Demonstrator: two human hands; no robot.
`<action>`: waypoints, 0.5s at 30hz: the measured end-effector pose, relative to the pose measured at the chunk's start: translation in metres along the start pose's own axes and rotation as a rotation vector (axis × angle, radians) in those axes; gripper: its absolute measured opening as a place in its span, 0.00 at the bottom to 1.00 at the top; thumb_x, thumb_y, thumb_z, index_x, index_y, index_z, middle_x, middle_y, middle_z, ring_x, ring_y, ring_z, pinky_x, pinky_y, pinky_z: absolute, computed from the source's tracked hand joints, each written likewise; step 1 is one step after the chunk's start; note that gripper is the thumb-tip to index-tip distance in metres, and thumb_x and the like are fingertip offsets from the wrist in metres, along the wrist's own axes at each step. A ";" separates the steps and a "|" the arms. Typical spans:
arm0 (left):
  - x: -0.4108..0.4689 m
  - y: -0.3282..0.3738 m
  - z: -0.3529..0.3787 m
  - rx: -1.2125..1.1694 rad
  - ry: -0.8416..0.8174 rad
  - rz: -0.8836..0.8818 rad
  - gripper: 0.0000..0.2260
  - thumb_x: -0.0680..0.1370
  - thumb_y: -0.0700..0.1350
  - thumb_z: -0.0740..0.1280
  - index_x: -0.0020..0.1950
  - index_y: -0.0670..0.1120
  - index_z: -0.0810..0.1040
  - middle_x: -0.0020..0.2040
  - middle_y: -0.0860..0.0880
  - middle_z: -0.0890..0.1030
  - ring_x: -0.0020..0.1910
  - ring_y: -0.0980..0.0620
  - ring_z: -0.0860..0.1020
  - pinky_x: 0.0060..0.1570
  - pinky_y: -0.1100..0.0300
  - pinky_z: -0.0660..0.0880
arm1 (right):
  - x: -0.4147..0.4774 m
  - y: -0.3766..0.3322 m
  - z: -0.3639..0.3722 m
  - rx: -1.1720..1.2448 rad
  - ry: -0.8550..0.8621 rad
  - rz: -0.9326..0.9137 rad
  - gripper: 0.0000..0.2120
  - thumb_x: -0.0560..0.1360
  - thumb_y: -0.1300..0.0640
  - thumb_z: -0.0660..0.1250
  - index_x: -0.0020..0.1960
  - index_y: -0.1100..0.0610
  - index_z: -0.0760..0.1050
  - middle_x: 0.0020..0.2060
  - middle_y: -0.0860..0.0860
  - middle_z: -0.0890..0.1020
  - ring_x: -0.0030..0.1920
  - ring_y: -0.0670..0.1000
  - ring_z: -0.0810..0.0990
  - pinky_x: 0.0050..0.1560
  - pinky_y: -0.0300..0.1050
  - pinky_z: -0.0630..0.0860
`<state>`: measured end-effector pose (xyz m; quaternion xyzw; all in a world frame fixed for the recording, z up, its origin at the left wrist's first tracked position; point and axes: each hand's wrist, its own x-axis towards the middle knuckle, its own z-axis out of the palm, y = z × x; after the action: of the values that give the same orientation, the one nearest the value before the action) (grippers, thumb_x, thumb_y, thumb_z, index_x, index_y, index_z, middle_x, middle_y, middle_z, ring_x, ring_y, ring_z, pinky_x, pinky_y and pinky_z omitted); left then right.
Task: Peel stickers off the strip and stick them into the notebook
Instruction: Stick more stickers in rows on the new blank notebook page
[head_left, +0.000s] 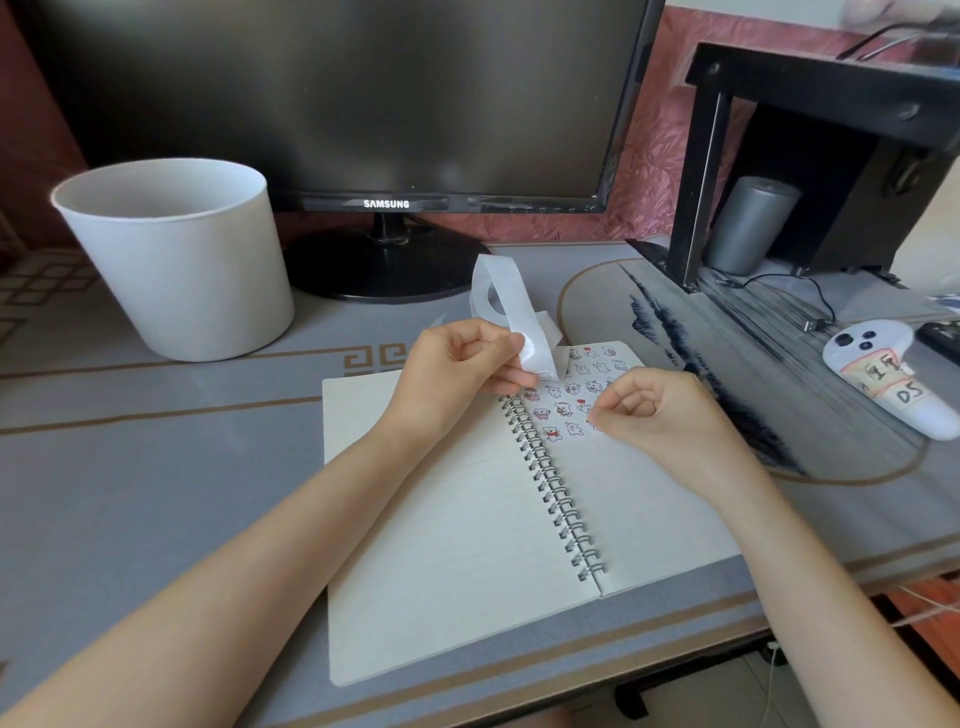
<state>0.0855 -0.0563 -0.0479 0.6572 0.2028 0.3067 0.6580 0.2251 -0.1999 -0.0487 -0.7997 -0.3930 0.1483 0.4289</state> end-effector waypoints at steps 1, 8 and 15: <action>0.000 0.000 0.000 -0.002 0.000 -0.002 0.09 0.79 0.39 0.65 0.47 0.33 0.77 0.39 0.37 0.83 0.36 0.53 0.83 0.38 0.65 0.79 | 0.000 0.001 0.000 -0.004 0.000 0.001 0.07 0.68 0.62 0.74 0.35 0.54 0.79 0.29 0.48 0.79 0.26 0.39 0.70 0.31 0.32 0.67; 0.000 0.000 0.000 0.001 0.002 -0.009 0.09 0.79 0.39 0.65 0.47 0.33 0.77 0.40 0.36 0.83 0.36 0.53 0.83 0.38 0.66 0.78 | 0.001 0.004 -0.003 -0.021 -0.002 -0.017 0.06 0.67 0.61 0.75 0.37 0.53 0.79 0.31 0.47 0.76 0.26 0.39 0.70 0.31 0.31 0.67; 0.000 0.000 0.000 -0.003 0.003 -0.012 0.09 0.79 0.39 0.65 0.48 0.32 0.77 0.41 0.36 0.83 0.36 0.53 0.83 0.37 0.66 0.78 | 0.006 0.011 -0.008 0.023 -0.040 0.013 0.12 0.71 0.65 0.71 0.41 0.49 0.74 0.38 0.49 0.75 0.35 0.47 0.72 0.40 0.42 0.69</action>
<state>0.0852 -0.0566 -0.0477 0.6543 0.2072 0.3041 0.6607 0.2389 -0.2030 -0.0523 -0.7942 -0.3947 0.1716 0.4290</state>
